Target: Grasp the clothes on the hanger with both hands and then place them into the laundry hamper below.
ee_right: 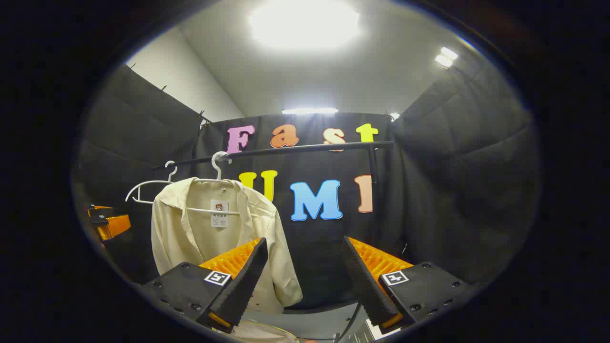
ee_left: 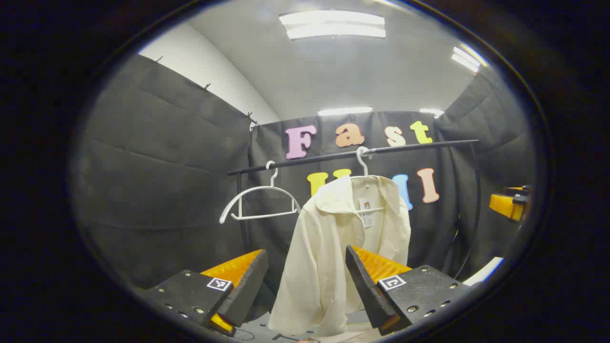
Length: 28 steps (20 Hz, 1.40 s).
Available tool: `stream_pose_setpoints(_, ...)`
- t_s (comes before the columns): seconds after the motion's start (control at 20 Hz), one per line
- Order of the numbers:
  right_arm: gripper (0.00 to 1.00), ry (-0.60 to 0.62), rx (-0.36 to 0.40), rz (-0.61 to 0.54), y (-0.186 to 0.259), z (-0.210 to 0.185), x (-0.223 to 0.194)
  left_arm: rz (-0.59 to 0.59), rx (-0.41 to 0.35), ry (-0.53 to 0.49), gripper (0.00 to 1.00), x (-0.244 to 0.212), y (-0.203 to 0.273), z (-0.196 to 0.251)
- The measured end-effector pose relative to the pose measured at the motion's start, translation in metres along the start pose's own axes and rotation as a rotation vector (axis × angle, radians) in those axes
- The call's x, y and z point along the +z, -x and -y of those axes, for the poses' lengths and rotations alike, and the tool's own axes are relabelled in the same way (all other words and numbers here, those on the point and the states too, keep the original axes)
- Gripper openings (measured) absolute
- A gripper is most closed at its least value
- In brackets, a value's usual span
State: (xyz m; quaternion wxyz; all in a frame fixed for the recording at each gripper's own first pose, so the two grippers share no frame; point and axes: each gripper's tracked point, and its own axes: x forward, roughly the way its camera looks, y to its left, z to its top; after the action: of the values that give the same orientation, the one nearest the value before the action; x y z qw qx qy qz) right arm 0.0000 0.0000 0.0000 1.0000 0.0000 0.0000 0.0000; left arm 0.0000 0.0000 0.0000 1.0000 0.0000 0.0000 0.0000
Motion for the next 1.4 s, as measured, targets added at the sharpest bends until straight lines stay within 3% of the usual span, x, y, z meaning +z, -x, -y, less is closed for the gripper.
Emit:
stream_pose_setpoints(1.05,0.96,0.016,0.018,0.019,-0.005,0.002,0.007,0.048,0.020,-0.002,0.96,0.014,-0.003,-0.003)
stream_pose_setpoints(1.4,0.99,0.007,0.030,0.022,-0.012,-0.021,0.008,0.080,-0.005,-0.013,0.96,0.020,-0.005,-0.011)
